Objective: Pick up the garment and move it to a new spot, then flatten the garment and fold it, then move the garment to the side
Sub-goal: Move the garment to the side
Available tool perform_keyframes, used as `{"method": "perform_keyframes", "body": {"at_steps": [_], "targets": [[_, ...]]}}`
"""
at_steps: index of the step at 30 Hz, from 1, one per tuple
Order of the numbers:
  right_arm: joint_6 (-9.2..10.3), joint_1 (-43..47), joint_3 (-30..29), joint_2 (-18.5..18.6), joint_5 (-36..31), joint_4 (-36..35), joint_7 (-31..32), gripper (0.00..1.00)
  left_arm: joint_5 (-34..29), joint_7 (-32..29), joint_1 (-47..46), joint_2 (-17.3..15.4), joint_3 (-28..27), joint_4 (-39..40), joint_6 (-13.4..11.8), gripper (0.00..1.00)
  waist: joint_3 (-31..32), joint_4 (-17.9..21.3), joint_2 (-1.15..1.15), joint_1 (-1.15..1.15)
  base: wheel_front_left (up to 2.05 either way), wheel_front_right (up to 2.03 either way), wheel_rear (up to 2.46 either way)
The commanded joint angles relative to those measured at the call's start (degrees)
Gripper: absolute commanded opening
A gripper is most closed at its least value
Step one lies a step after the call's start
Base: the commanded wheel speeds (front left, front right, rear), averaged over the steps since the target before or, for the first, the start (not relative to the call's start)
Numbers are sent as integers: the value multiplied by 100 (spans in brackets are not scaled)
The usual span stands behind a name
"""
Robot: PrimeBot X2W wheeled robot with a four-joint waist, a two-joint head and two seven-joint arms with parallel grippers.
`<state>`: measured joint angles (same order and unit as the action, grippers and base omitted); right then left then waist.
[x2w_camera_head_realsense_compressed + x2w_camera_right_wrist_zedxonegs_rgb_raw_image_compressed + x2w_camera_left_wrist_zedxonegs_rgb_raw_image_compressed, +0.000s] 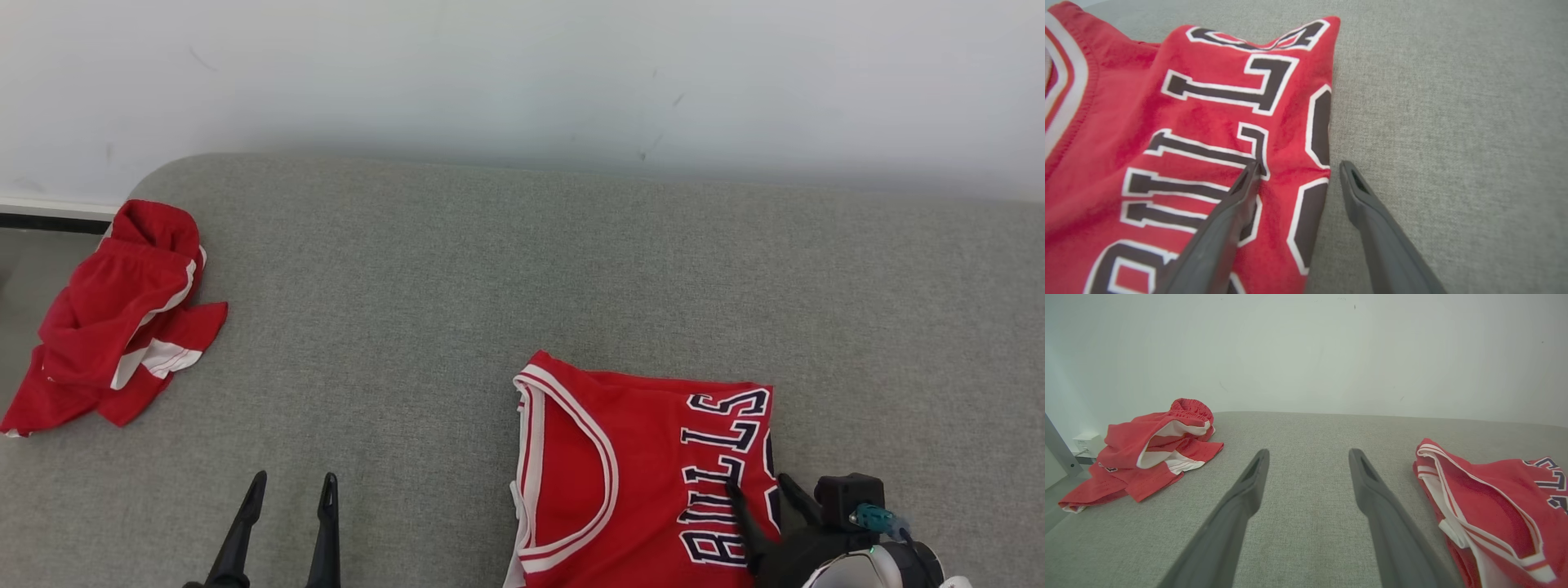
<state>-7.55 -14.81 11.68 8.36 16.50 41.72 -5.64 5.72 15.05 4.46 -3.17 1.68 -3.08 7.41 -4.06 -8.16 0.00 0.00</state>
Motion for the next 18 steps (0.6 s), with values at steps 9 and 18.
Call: {"method": "perform_keyframes", "body": {"at_steps": [9,18], "targets": [[16,-262,475,-37,351,460,-9,0,45,17,-117,21,-30,-15,6,100,-78,76,0,0,0,0,0],[17,-1439,644,382,362,545,-8,0,45,17,-408,24,58,65,-4,100,-624,202,0,0,0,0,0]]}}
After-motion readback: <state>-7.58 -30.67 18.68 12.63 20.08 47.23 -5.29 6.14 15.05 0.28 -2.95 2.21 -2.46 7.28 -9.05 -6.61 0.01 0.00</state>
